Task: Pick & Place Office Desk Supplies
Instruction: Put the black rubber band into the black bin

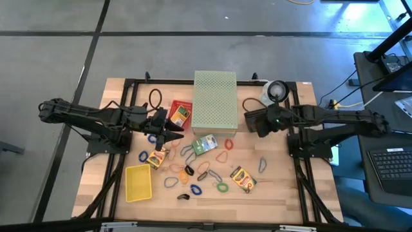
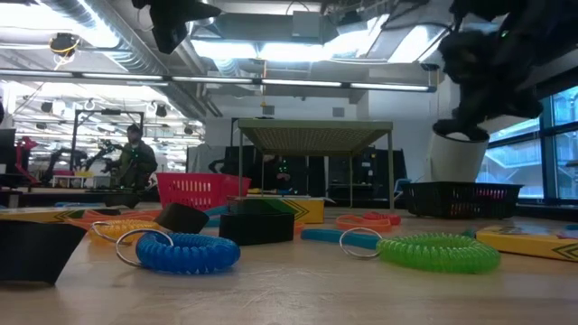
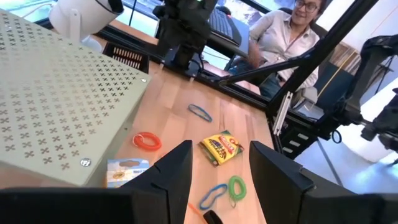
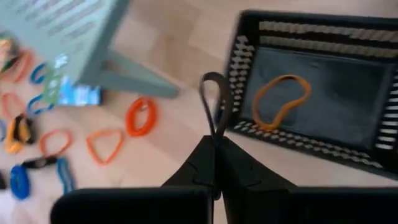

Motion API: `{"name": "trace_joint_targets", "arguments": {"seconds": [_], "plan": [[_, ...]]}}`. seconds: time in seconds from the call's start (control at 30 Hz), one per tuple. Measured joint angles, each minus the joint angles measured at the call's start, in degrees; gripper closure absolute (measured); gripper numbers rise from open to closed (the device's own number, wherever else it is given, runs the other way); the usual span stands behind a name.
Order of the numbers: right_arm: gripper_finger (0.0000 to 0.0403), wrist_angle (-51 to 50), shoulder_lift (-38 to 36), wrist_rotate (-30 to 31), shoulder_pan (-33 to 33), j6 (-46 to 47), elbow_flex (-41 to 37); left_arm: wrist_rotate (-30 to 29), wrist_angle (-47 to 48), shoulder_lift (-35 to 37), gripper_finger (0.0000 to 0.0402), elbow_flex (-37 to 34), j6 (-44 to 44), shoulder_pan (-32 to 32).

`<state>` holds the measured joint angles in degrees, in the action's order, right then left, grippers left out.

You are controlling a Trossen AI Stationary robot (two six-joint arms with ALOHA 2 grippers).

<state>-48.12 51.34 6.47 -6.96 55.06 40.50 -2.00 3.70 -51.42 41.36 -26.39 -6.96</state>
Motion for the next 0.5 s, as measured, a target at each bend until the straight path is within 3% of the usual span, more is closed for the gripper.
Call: {"name": "trace_joint_targets", "arguments": {"seconds": [0.27, 0.5], "plan": [[0.0398, 0.06, 7.50, -5.82, -9.57, -5.12, -0.01, -0.04, 0.59, 0.00, 0.0245, 0.00, 1.55, 0.00], [0.0398, 2.76, 15.20, -7.08, -14.35, -10.16, -0.01, -0.04, 1.05, -0.02, 0.0245, 0.00, 1.57, 0.00]]}}
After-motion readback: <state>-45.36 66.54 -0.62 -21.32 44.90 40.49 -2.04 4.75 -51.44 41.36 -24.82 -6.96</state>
